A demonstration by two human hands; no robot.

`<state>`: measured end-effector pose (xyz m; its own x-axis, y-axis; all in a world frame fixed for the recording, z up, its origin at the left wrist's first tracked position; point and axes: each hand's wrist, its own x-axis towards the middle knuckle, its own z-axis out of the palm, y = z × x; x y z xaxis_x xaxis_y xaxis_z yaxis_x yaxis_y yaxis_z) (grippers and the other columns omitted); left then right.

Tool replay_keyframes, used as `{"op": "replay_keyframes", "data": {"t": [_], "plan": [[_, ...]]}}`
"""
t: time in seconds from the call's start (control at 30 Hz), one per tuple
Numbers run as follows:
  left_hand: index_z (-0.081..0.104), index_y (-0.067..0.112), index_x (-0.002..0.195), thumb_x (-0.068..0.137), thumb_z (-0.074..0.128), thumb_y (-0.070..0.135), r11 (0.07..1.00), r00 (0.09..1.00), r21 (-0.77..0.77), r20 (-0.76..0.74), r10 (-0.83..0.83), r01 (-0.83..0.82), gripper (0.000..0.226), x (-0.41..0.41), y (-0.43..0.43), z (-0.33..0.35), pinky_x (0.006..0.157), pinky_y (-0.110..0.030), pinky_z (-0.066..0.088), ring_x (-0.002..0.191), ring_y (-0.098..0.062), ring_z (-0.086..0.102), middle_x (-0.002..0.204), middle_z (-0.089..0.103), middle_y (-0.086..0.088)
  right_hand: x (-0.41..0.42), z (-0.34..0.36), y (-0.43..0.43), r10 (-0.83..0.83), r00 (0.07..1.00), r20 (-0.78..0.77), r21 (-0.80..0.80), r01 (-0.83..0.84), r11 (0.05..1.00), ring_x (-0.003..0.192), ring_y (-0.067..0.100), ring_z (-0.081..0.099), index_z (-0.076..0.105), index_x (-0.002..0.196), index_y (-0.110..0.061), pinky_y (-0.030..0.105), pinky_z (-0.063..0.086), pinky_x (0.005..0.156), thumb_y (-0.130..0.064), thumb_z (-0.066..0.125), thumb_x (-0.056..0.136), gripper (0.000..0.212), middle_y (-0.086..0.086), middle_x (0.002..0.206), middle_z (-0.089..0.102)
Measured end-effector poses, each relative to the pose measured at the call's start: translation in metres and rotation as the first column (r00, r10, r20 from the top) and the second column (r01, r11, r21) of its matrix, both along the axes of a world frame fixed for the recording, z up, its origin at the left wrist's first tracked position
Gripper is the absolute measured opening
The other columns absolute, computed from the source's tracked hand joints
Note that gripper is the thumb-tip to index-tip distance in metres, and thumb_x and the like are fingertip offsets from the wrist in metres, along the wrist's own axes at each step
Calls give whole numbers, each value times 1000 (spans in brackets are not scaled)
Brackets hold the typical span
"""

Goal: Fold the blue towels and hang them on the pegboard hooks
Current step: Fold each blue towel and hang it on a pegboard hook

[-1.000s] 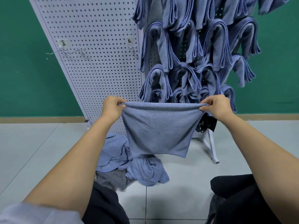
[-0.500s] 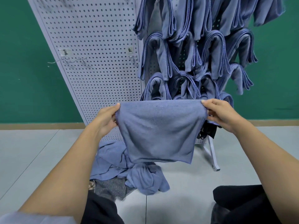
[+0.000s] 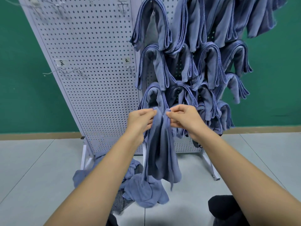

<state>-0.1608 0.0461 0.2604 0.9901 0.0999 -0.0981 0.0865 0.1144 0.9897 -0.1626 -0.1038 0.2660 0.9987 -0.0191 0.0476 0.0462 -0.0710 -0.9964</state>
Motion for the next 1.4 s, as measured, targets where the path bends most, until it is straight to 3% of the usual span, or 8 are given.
{"op": "replay_keyframes", "data": {"t": [0.33, 0.5, 0.63, 0.77, 0.9, 1.0, 1.27, 1.4], "plan": [[73, 16, 95, 83, 73, 23, 997, 993, 45, 103, -65, 60, 13, -11, -12, 10, 80, -23, 55, 89, -11, 70, 91, 75, 1, -12, 6, -5, 136, 991, 3, 131, -135, 982, 78, 11, 70, 69, 98, -7, 24, 58, 74, 2, 47, 95, 24, 5, 84, 73], [69, 12, 101, 85, 68, 7, 997, 990, 23, 117, -81, 79, 17, -12, -15, 11, 60, -13, 50, 63, 3, 64, 75, 69, 7, -10, 9, -21, 189, 982, 5, 78, -189, 979, 74, 3, 62, 67, 100, -12, 16, 53, 70, 8, 42, 92, 33, 2, 89, 71], [65, 4, 112, 91, 59, 3, 993, 990, 10, 86, -115, 114, 22, -11, -17, 13, 57, -12, 46, 51, 4, 56, 58, 59, 12, -1, 8, -46, 100, 979, 178, -309, -41, 950, 94, 6, 54, 61, 110, -20, 13, 44, 80, 10, 51, 84, 41, 1, 110, 60], [66, 7, 108, 94, 53, 4, 956, 951, -21, 115, -288, 292, 20, -10, -14, 16, 67, -18, 47, 53, -1, 48, 56, 57, 12, 9, -1, -65, 244, 963, 110, -631, -122, 766, 127, 17, 39, 53, 128, -27, 37, 35, 107, -21, 71, 83, 49, -7, 132, 47], [69, 13, 97, 94, 53, 3, 965, 960, 27, 98, -261, 260, 19, -6, -2, 15, 66, -19, 44, 49, 0, 47, 55, 57, 11, 10, -5, -67, 301, 953, 4, -547, -250, 799, 94, 33, 66, 65, 99, -4, 48, 52, 87, -18, 72, 84, 22, 11, 103, 68], [72, 18, 96, 91, 59, 9, 970, 989, 206, 48, -143, 131, 16, 4, 12, 7, 61, -18, 39, 64, -7, 48, 66, 59, 7, 12, -1, -68, 248, 960, 131, -570, -132, 811, 73, 13, 59, 66, 86, -5, 29, 47, 73, -17, 71, 85, 14, 5, 80, 66], [63, 5, 105, 99, 48, 13, 980, 980, -35, 37, -194, 195, 17, 7, 6, 17, 77, -27, 54, 75, -17, 70, 92, 70, -10, 4, 24, -67, 129, 946, 296, -526, 49, 849, 72, 4, 55, 68, 79, -19, 13, 42, 68, -20, 72, 83, 6, -4, 77, 66], [62, 14, 105, 82, 73, 10, 941, 952, 252, 146, -269, 227, 25, 11, -11, 39, 74, -18, 53, 82, -13, 66, 95, 70, -2, 7, 50, -80, 115, 942, 316, -547, 81, 833, 67, 4, 52, 64, 73, -30, 16, 41, 62, -22, 73, 83, 15, -7, 73, 64]]}}
